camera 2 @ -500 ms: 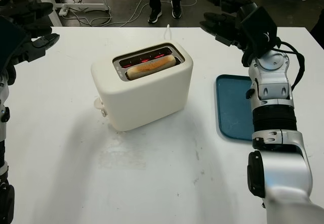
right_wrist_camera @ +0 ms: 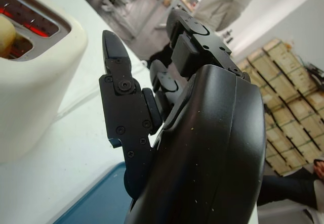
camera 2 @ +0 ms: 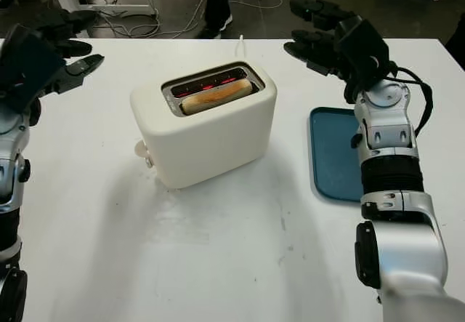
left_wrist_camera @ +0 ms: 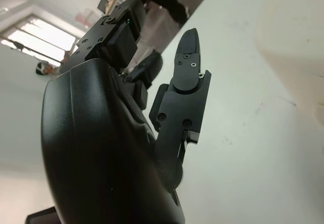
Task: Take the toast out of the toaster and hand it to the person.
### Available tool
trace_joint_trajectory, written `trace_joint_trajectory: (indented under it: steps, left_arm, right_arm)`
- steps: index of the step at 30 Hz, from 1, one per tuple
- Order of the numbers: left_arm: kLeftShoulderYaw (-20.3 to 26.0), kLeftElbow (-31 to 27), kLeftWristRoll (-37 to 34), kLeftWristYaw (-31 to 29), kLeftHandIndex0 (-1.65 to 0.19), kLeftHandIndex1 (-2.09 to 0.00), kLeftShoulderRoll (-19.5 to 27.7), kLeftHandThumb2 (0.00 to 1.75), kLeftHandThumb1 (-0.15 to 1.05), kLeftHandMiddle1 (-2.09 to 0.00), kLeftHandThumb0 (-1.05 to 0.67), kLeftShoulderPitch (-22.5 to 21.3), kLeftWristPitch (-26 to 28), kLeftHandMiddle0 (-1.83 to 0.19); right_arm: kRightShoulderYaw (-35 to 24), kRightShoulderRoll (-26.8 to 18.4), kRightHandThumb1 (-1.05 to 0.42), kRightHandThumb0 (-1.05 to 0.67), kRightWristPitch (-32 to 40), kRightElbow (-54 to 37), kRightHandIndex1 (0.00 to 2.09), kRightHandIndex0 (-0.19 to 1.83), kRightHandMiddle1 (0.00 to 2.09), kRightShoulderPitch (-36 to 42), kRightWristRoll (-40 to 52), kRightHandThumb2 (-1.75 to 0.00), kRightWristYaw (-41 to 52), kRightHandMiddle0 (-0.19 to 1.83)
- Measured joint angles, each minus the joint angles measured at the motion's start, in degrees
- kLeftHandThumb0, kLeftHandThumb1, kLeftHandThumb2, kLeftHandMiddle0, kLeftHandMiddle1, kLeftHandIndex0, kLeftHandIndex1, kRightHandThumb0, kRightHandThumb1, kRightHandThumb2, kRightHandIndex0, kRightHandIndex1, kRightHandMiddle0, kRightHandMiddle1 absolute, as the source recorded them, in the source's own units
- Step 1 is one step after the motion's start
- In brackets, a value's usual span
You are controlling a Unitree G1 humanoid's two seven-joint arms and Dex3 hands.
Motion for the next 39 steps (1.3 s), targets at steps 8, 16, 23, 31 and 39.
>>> trace_joint_trajectory:
  steps: [8, 16, 23, 31, 39]
  left_arm:
    - [-1.0, 0.8, 1.3, 0.0, -0.65, -0.09, 0.2, 0.2, 0.92, -0.83, -0.31, 0.7, -3.4, -0.37]
    - [-0.8, 0.8, 1.3, 0.0, -0.59, -0.06, 0.1, 0.21, 0.92, -0.82, -0.31, 0.7, -3.2, -0.35]
    - [-0.7, 0.8, 1.2, -0.2, -0.64, -0.08, 0.1, 0.19, 0.92, -0.84, -0.3, 0.7, -3.6, -0.36]
    - [-0.6, 1.3, 1.2, -0.3, -0.65, -0.09, 0.1, 0.19, 0.92, -0.86, -0.29, 0.7, -4.8, -0.39]
    - [-0.3, 1.1, 1.1, -0.3, -0.61, -0.07, -0.1, 0.17, 0.92, -0.84, -0.3, 0.7, -4.0, -0.35]
  right_arm:
    - [0.0, 0.0, -0.92, -0.33, 0.1, -0.3, 0.01, 0.54, 0.0, 1.1, 0.0, -0.07, 0.1, 0.46]
    - [0.0, 0.0, -0.92, -0.35, -0.1, 0.2, 0.01, 0.54, 0.0, 1.2, -0.1, -0.05, 0.2, 0.47]
    - [-0.1, 0.0, -0.92, -0.31, -0.1, 0.5, 0.01, 0.54, 0.0, 1.2, -0.1, -0.07, 0.6, 0.47]
    - [-0.1, 0.0, -0.92, -0.36, -0.3, 1.5, 0.02, 0.57, 0.01, 1.2, -0.1, -0.05, 1.0, 0.49]
    - [-0.1, 0.3, -0.92, -0.37, -0.9, 2.2, 0.02, 0.58, 0.02, 1.2, -0.1, -0.04, 1.0, 0.51]
